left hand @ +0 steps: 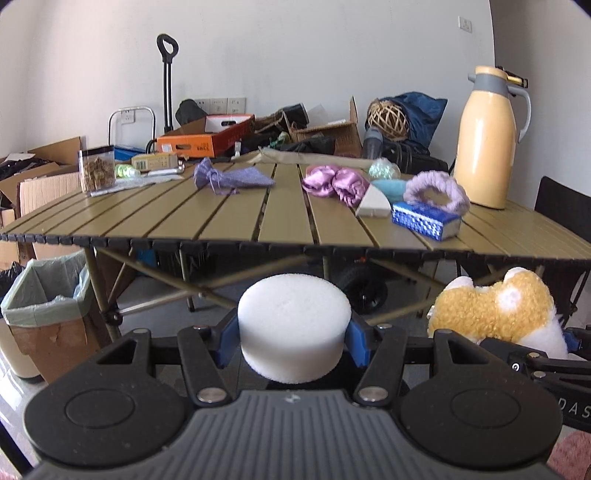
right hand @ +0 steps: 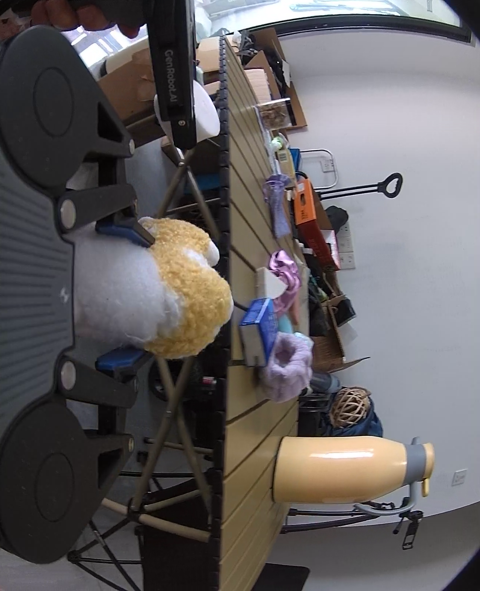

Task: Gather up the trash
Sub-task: 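Carry the foam cylinder and plush toy down over the black trash bin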

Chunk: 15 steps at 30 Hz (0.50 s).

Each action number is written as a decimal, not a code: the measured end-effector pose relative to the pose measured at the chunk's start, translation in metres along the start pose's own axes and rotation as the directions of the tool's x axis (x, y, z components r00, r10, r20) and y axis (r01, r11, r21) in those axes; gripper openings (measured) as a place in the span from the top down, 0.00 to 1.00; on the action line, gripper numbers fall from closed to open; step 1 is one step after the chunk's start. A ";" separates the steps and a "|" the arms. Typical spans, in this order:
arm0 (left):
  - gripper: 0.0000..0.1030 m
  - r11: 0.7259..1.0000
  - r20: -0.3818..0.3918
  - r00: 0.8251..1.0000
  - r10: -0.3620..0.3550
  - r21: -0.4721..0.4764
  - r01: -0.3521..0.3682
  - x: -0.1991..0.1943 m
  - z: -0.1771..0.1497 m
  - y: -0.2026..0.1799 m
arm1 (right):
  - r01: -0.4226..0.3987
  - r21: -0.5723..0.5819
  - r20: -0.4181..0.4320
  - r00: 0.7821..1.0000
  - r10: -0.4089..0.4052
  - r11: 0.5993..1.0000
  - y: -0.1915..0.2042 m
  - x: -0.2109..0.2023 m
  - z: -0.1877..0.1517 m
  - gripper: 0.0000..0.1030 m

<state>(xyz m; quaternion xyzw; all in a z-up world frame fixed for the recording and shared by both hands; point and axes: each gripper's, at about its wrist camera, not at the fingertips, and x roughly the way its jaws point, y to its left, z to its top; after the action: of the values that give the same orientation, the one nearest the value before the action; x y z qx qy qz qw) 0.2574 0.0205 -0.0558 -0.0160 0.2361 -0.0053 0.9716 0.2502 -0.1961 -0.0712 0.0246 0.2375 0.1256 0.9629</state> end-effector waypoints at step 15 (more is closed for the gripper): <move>0.43 0.998 -0.198 0.980 0.015 0.056 -0.004 -0.002 -0.068 -0.002 | -0.005 0.003 -0.255 0.967 0.006 1.000 0.004 0.002 -0.060 0.47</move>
<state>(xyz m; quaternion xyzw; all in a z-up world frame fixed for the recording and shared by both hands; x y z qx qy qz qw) 0.2249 0.0168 -0.1151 0.0128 0.3317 -0.0089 0.9433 0.2234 -0.1921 -0.1246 0.0099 0.3593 0.1302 0.9240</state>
